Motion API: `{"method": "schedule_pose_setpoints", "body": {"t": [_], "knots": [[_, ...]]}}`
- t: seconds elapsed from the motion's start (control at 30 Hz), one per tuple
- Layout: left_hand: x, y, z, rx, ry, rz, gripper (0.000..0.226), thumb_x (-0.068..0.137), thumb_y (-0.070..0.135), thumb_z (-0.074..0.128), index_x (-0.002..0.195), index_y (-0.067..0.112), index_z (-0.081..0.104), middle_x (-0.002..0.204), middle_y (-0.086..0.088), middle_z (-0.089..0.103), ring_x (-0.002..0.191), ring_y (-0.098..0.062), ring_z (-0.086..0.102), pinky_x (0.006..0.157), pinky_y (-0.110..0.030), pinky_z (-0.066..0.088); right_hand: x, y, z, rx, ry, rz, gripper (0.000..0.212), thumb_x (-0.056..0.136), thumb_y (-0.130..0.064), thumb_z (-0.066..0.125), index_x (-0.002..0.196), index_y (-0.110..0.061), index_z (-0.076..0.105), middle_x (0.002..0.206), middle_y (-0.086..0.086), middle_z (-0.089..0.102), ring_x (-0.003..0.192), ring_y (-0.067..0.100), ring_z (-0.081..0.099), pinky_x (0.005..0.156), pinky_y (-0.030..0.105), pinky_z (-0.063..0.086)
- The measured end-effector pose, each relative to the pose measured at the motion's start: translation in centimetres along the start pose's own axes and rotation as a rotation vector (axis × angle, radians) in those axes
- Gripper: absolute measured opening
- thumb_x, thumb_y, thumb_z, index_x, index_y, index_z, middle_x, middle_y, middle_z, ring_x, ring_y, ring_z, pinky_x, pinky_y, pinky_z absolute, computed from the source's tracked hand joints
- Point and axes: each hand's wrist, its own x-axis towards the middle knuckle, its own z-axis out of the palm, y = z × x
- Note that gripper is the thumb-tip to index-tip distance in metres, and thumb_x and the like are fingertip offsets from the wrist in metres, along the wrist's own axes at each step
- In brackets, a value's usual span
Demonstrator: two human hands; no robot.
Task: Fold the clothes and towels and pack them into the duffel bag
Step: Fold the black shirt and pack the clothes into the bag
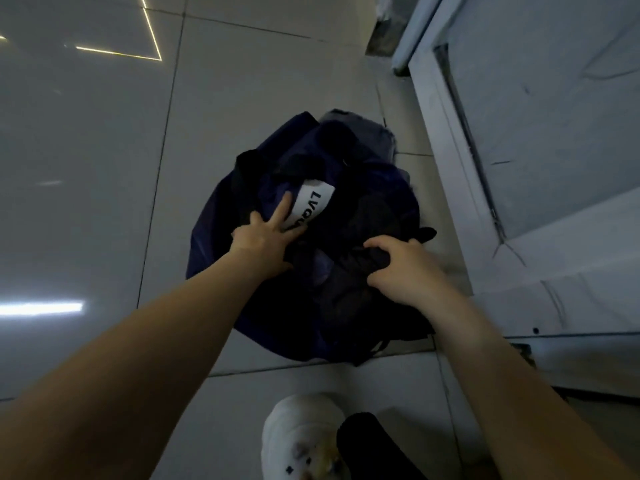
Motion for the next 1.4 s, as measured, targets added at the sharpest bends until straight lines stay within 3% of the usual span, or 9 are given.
{"method": "schedule_pose_setpoints", "body": {"t": [0.1, 0.33, 0.53, 0.73, 0.8, 0.93, 1.03, 1.17, 1.4], "knots": [[0.2, -1.0, -0.2, -0.149, 0.058, -0.106, 0.092, 0.08, 0.071, 0.054, 0.149, 0.046, -0.002, 0.155, -0.006, -0.03, 0.123, -0.043, 0.041, 0.089, -0.045, 0.048, 0.4, 0.0, 0.4, -0.013, 0.014, -0.002, 0.057, 0.087, -0.02, 0.058, 0.139, -0.038, 0.042, 0.13, 0.01, 0.035, 0.087, 0.022, 0.046, 0.071, 0.027, 0.04], [-2.2, -2.9, 0.5, -0.625, 0.046, -0.376, 0.118, 0.06, 0.077, 0.067, 0.151, 0.041, 0.0, 0.153, -0.015, 0.013, 0.125, -0.044, 0.043, 0.094, -0.048, 0.045, 0.6, 1.0, 1.8, -0.074, 0.027, 0.03, 0.052, 0.091, -0.023, 0.056, 0.141, -0.031, 0.041, 0.133, 0.015, 0.033, 0.097, 0.029, 0.05, 0.086, 0.031, 0.047], [-8.7, -0.8, 4.7, -0.669, -0.019, -0.447, 0.129, 0.061, 0.055, 0.083, 0.15, 0.04, -0.01, 0.146, -0.013, 0.023, 0.124, -0.042, 0.041, 0.099, -0.049, 0.042, -0.8, 0.6, 1.0, -0.15, -0.003, -0.047, 0.05, 0.092, -0.021, 0.054, 0.139, -0.033, 0.044, 0.136, 0.013, 0.033, 0.11, 0.032, 0.05, 0.09, 0.031, 0.046], [-13.3, 0.6, 5.8, -0.817, 0.027, -0.481, 0.111, 0.069, 0.045, 0.081, 0.152, 0.034, 0.007, 0.146, -0.009, 0.019, 0.121, -0.035, 0.047, 0.093, -0.04, 0.044, -2.0, -2.3, 1.8, 0.095, 0.183, -0.329, 0.06, 0.087, -0.014, 0.057, 0.138, -0.042, 0.043, 0.126, 0.004, 0.038, 0.1, 0.02, 0.05, 0.076, 0.021, 0.041], [-13.6, 0.2, 5.2, -0.65, 0.16, -0.45, 0.093, 0.074, 0.044, 0.076, 0.149, 0.029, 0.023, 0.154, -0.01, 0.009, 0.131, -0.037, 0.032, 0.1, -0.046, 0.04, -1.2, -3.1, 3.2, 0.071, 0.247, -0.38, 0.062, 0.089, -0.01, 0.054, 0.141, -0.04, 0.039, 0.135, 0.007, 0.034, 0.093, 0.021, 0.052, 0.074, 0.023, 0.048], [-12.1, 0.3, 3.7, -0.159, 0.752, 0.045, 0.034, 0.079, 0.027, 0.055, 0.109, 0.014, 0.065, 0.122, -0.01, 0.056, 0.115, -0.031, 0.048, 0.089, -0.045, 0.045, 1.1, -3.2, 5.5, -0.079, 0.226, -0.367, 0.065, 0.093, -0.003, 0.047, 0.145, -0.039, 0.033, 0.149, 0.014, 0.021, 0.09, 0.029, 0.056, 0.075, 0.031, 0.051], [-9.0, 0.1, 2.7, 0.156, 0.507, 0.443, 0.027, 0.084, 0.029, 0.048, 0.096, 0.022, 0.071, 0.092, 0.001, 0.066, 0.095, -0.021, 0.062, 0.105, -0.045, 0.036, 2.2, -3.1, 5.8, -0.116, 0.203, -0.348, 0.067, 0.092, -0.002, 0.047, 0.146, -0.04, 0.032, 0.151, 0.014, 0.019, 0.101, 0.034, 0.056, 0.082, 0.032, 0.05], [-7.1, -1.6, 2.2, 0.45, -0.036, 0.303, 0.055, 0.099, 0.055, 0.023, 0.144, 0.026, 0.038, 0.148, -0.001, 0.036, 0.141, -0.024, 0.023, 0.115, -0.055, -0.006, 2.8, -2.8, 5.4, -0.121, 0.166, -0.318, 0.068, 0.092, 0.0, 0.046, 0.145, -0.039, 0.033, 0.151, 0.013, 0.019, 0.101, 0.032, 0.054, 0.084, 0.031, 0.05], [-8.9, -4.4, 2.9, 0.584, -0.121, 0.242, 0.07, 0.093, 0.067, 0.011, 0.152, 0.03, 0.016, 0.153, -0.005, 0.029, 0.144, -0.029, 0.011, 0.109, -0.066, -0.015, 2.4, -3.2, 5.4, -0.197, 0.138, -0.268, 0.069, 0.09, 0.002, 0.046, 0.147, -0.035, 0.031, 0.154, 0.016, 0.013, 0.095, 0.035, 0.056, 0.082, 0.037, 0.052]]}}
